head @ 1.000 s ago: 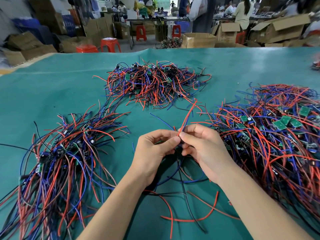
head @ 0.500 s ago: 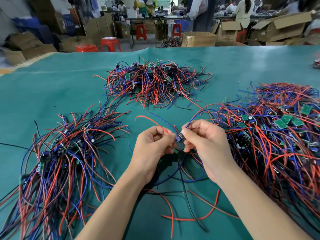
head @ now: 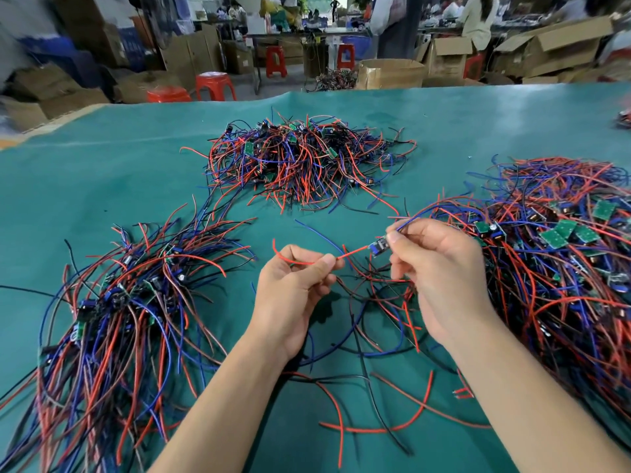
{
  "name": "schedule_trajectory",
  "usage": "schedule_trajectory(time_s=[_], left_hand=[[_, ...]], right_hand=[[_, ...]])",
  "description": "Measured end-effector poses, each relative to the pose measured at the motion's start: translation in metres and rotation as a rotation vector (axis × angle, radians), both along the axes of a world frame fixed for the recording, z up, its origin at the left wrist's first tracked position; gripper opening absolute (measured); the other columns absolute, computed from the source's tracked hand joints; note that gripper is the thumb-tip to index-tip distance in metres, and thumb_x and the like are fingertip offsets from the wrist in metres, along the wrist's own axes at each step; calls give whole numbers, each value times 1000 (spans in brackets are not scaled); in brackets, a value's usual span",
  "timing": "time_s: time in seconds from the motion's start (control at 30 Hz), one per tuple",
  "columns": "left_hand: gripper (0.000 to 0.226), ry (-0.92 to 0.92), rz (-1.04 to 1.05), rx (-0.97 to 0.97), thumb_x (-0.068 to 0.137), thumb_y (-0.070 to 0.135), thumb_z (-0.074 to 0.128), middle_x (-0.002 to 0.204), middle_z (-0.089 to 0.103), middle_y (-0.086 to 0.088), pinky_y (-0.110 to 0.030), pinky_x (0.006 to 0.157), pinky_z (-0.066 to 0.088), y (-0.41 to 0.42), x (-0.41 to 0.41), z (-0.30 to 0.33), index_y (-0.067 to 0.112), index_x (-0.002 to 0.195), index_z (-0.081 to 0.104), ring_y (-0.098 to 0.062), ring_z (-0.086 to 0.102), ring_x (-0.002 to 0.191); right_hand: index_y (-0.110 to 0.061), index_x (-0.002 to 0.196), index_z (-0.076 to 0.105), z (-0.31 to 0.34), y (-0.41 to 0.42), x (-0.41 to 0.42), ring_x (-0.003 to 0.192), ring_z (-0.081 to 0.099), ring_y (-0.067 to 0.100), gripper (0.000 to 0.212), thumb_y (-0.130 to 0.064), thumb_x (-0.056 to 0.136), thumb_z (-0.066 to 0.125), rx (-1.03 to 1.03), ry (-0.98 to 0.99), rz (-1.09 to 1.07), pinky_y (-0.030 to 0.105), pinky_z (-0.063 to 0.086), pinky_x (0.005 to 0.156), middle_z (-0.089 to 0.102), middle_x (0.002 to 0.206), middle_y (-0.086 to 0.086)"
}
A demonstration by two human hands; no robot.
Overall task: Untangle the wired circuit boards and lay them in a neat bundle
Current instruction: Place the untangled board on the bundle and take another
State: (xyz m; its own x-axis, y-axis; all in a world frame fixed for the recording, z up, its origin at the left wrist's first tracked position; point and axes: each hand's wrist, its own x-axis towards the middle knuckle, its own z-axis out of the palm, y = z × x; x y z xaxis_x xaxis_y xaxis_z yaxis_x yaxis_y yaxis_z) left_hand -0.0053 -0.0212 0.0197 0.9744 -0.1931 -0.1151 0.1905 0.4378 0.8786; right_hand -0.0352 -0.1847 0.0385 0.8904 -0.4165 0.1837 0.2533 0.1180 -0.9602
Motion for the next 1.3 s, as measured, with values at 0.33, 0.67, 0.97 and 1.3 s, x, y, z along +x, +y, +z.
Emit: schedule_trajectory(time_s=[0.33,0.67,0.97,1.3], left_hand=[[25,25,-3,-8,87,-5,65,81,72,-15,-16,52,48,2,-1,2,11,73,53,-10,58,55],[11,-123,-222,113,91,22,69,91,74,-14,-19,60,51,-1,-2,-3,15,84,63,-14,64,65],[29,-258,-381,290,91,42,63,76,71,-10,-19,56,43,0,-8,2,18,78,72,-15,59,61],[24,-318,-475,362,89,32,65,57,55,-1,-18,49,34,0,-8,2,14,75,68,-11,46,49]], right_hand=[[-12,80,65,26,-41,-5,55,51,6,15,2,86,65,479,-56,-76,14,41,50,60,68,-3],[-9,80,66,19,-7,-10,46,46,7,7,-7,75,71,309,45,248,17,34,40,63,66,2],[-16,71,68,-12,11,-5,51,51,14,22,-11,92,71,-235,164,136,26,37,44,60,59,2],[-21,76,68,-17,-17,8,52,56,9,14,-34,80,67,-293,52,-278,28,44,55,62,60,-9]])
